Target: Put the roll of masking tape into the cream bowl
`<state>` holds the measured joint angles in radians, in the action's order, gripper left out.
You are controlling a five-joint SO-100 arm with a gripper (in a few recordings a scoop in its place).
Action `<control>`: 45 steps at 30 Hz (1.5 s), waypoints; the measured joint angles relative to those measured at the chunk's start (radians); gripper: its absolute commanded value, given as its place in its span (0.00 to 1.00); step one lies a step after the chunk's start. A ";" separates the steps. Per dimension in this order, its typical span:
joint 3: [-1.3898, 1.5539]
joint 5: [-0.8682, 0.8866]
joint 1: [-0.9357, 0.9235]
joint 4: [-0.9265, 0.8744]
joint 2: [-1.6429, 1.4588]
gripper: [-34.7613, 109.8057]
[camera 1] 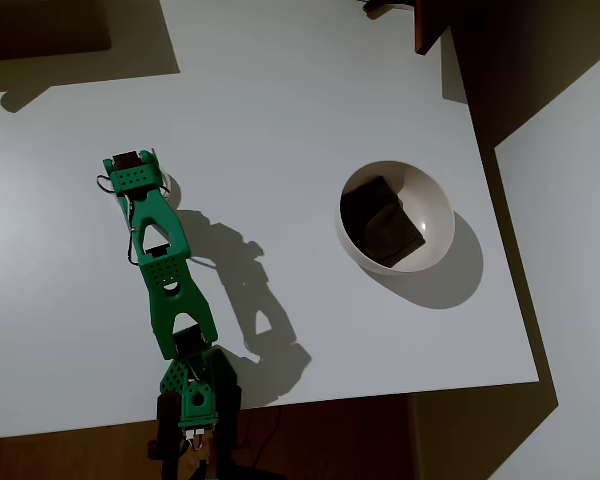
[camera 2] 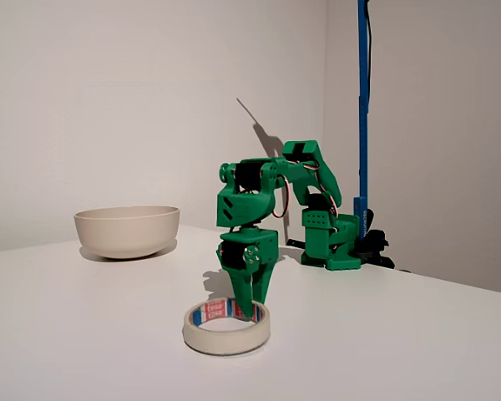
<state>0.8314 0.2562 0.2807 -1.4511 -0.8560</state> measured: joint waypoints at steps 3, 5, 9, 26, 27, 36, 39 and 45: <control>-0.009 0.003 -0.021 -0.049 -0.060 0.18; -0.017 -0.005 -0.032 -0.077 -0.124 0.18; -0.037 -0.005 -0.034 -0.135 -0.279 0.18; -0.046 0.002 -0.279 -0.302 -0.973 0.18; -0.046 0.002 -0.316 -0.302 -1.003 0.18; -0.081 -0.037 -0.695 -0.278 -1.111 0.18; -0.081 -0.063 -0.834 -0.225 -1.066 0.18; -0.215 -0.101 -1.063 -0.130 -0.825 0.18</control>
<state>0.6167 0.1549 -0.7823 -1.5815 -1.6812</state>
